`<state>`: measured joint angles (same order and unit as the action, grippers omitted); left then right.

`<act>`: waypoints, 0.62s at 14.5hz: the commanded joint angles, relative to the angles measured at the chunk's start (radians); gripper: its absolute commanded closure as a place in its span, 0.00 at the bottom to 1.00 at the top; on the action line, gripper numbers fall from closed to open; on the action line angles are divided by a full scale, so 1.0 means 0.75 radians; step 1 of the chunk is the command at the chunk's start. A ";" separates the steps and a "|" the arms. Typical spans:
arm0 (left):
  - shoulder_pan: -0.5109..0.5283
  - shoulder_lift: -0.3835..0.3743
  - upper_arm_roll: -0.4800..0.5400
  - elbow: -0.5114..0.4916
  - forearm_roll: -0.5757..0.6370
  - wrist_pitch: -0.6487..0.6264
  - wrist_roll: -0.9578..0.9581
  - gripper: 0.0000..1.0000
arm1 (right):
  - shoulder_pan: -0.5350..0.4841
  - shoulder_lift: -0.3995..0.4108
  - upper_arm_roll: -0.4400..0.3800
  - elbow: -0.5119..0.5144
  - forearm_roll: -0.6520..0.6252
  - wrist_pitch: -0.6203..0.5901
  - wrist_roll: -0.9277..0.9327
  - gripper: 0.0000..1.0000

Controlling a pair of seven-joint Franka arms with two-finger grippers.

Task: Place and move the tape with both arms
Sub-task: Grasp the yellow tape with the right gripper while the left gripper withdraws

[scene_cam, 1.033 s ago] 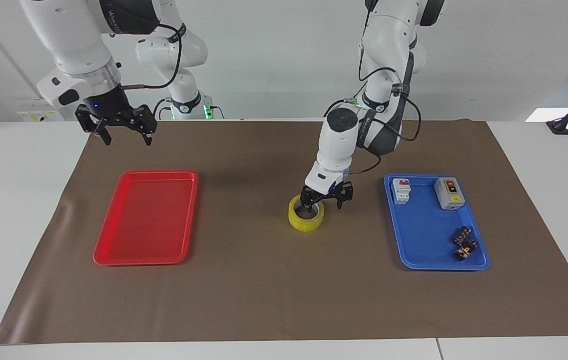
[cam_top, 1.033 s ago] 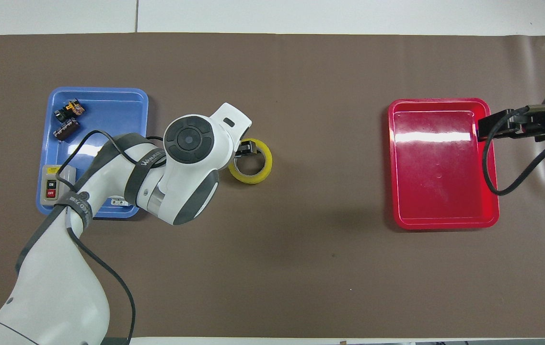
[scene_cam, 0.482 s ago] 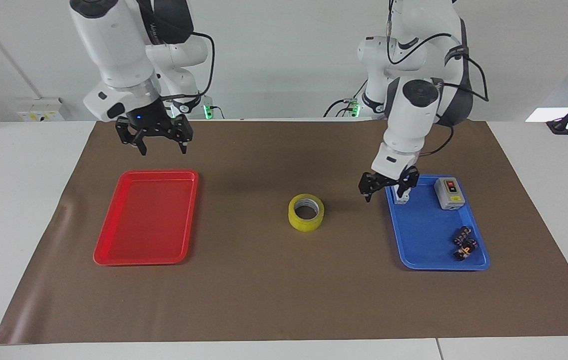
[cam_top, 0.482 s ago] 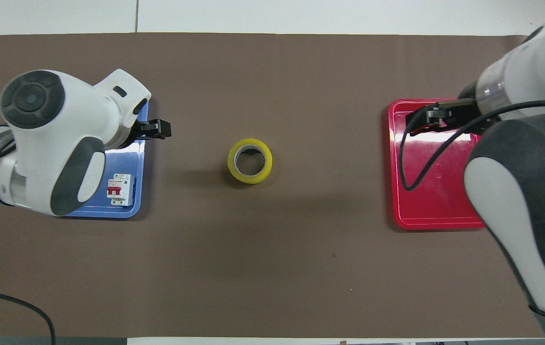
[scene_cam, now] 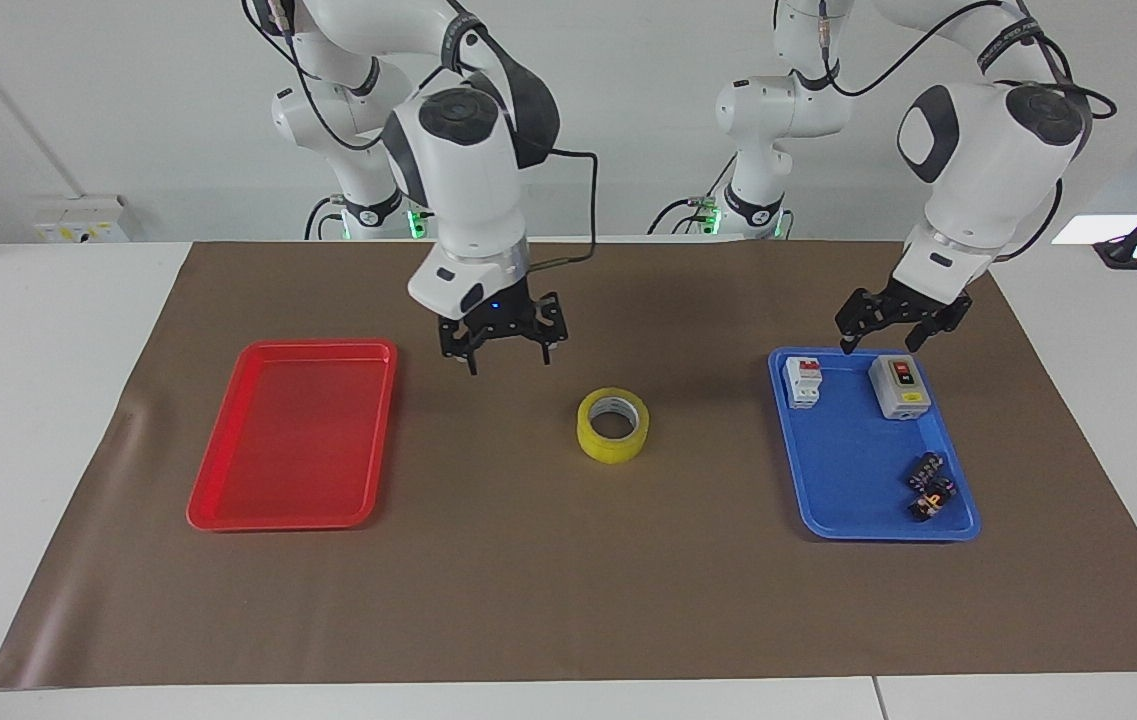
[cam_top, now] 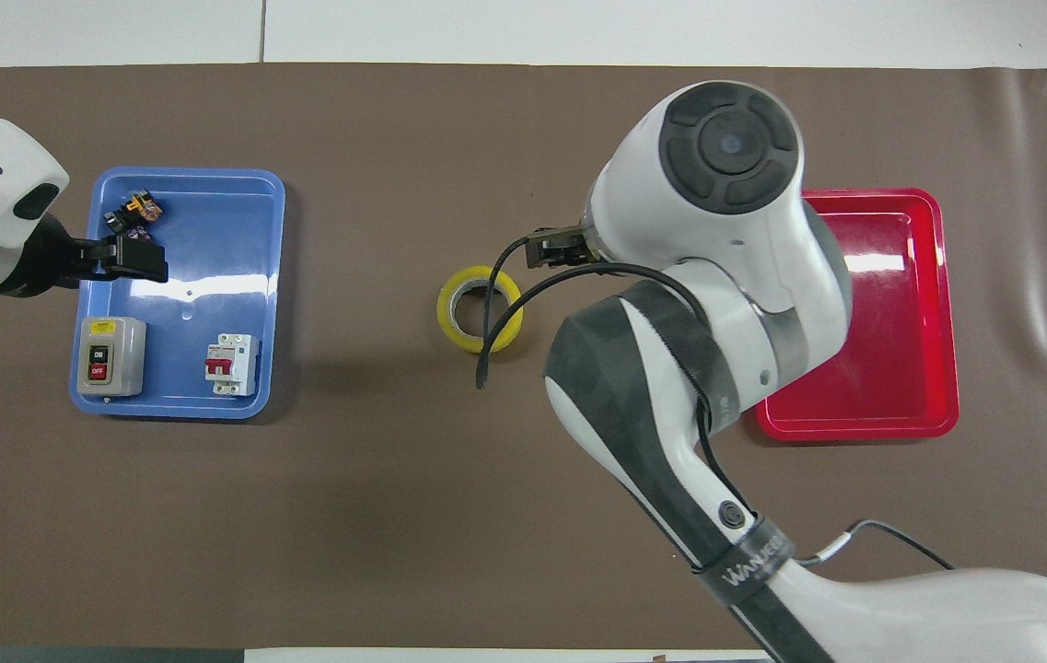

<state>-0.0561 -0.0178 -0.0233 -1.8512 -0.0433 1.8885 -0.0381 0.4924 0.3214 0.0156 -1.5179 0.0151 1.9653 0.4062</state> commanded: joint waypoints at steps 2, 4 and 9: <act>0.058 0.007 -0.002 0.128 -0.020 -0.168 0.034 0.00 | 0.114 0.191 -0.004 0.044 -0.012 0.187 0.123 0.00; 0.091 0.013 -0.002 0.181 -0.012 -0.233 0.034 0.00 | 0.137 0.232 -0.004 -0.017 -0.014 0.312 0.121 0.00; 0.138 0.020 0.004 0.251 -0.012 -0.307 0.079 0.00 | 0.123 0.273 -0.004 -0.168 -0.012 0.529 0.023 0.00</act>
<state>0.0346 -0.0174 -0.0201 -1.6984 -0.0433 1.6951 -0.0085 0.5958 0.5481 0.0097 -1.5882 0.0120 2.3285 0.4603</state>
